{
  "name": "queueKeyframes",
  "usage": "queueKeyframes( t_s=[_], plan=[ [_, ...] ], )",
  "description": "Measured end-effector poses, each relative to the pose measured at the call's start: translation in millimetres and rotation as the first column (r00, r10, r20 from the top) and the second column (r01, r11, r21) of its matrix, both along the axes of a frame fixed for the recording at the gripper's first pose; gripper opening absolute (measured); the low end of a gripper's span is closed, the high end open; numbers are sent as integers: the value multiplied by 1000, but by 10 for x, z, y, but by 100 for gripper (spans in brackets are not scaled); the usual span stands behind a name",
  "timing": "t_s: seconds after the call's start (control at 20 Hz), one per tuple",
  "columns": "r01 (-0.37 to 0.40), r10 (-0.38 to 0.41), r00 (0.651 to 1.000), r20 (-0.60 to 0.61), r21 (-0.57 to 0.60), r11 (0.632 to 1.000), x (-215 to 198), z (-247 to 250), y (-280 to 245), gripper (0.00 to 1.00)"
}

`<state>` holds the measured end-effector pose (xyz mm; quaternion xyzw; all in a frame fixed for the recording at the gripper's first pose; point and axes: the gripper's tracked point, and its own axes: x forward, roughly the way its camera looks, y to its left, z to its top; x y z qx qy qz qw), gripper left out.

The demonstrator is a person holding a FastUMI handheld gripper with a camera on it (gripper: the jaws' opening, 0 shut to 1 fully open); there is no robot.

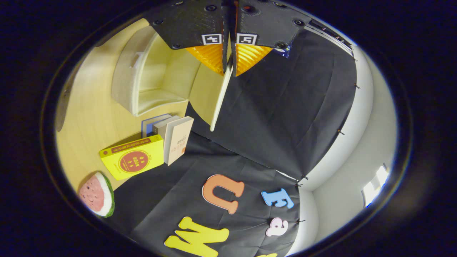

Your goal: Open the storage box then place both shoes into the box .Put the left shoe in first, then the right shoe, with the right side of both shoes facing outward in a uniform manner.

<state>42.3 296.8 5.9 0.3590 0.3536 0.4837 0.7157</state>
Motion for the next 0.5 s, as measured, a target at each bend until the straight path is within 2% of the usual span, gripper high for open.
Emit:
queueKeyframes(
  t_s=[0.25, 0.5],
  plan=[
    [-7, 6, 999, 38, 18, 1000, -137, 244, 582, 1],
    [-28, 27, 999, 42, 11, 1000, -247, 283, 1234, 1]
  ],
)
